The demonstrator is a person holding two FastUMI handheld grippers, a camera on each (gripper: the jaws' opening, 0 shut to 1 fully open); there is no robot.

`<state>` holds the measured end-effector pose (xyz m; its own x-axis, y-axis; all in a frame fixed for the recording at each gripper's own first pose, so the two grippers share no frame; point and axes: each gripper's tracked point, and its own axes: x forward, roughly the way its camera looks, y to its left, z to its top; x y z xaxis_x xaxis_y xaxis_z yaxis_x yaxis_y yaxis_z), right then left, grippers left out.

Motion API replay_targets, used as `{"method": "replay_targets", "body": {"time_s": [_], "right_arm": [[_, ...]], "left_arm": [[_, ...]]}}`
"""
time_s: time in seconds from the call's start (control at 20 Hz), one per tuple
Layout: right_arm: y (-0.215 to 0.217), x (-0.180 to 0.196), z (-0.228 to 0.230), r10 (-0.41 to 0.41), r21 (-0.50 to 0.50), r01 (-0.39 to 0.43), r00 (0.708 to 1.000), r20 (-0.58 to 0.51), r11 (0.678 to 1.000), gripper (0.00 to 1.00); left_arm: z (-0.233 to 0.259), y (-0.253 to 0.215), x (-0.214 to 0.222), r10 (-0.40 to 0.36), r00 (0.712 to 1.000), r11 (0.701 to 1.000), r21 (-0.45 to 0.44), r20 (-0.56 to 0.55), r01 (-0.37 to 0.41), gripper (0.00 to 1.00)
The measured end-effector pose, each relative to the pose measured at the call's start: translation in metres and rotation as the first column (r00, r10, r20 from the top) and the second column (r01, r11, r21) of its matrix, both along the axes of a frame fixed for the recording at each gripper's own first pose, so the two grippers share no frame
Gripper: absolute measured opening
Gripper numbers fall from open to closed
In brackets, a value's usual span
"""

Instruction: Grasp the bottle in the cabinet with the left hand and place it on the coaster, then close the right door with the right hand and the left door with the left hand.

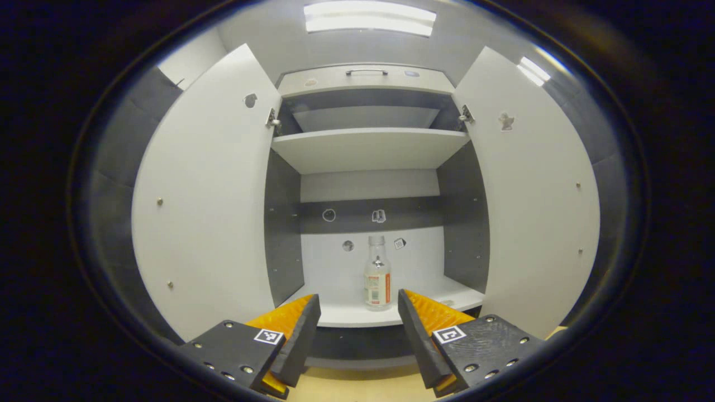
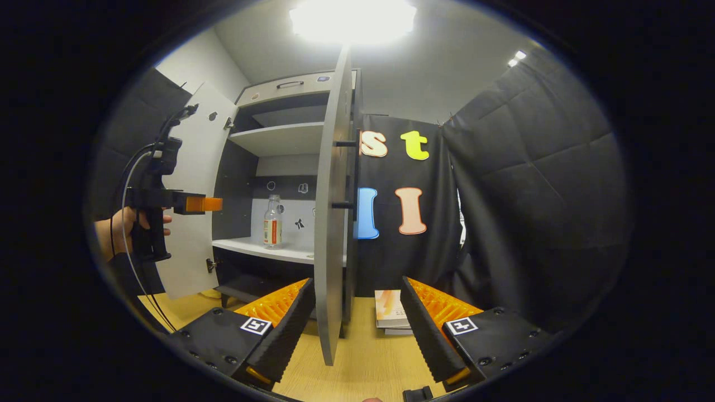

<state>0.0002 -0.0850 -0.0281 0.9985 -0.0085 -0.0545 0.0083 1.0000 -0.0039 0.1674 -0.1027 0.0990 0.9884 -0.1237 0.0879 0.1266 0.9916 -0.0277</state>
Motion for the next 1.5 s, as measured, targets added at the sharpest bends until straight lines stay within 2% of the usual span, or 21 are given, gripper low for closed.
{"method": "replay_targets", "body": {"time_s": [0.45, 0.95, 1.15, 1.5], "right_arm": [[-0.009, 0.013, -0.008, -0.136, -0.03, 0.135, 0.99, -0.03, 0.99, 0.98], [-0.018, 0.009, -0.021, -0.285, -0.059, 0.282, 0.956, -0.063, 0.958, 0.98], [-0.018, 0.005, -0.03, -0.324, -0.046, 0.321, 0.942, -0.089, 0.946, 0.97], [-0.021, -0.003, -0.033, -0.361, -0.059, 0.357, 0.927, -0.104, 0.932, 0.97]], "left_arm": [[0.015, -0.013, 0.094, -0.08, 0.997, 0.997, 0.0, -0.001, 0.08, 0.81], [0.018, -0.038, 0.173, -0.164, 0.986, 0.986, -0.015, -0.014, 0.164, 0.8], [0.015, -0.045, 0.201, -0.169, 0.985, 0.986, 0.001, -0.036, 0.169, 0.82], [0.007, -0.052, 0.24, -0.168, 0.983, 0.986, -0.023, -0.072, 0.167, 0.81]]}}
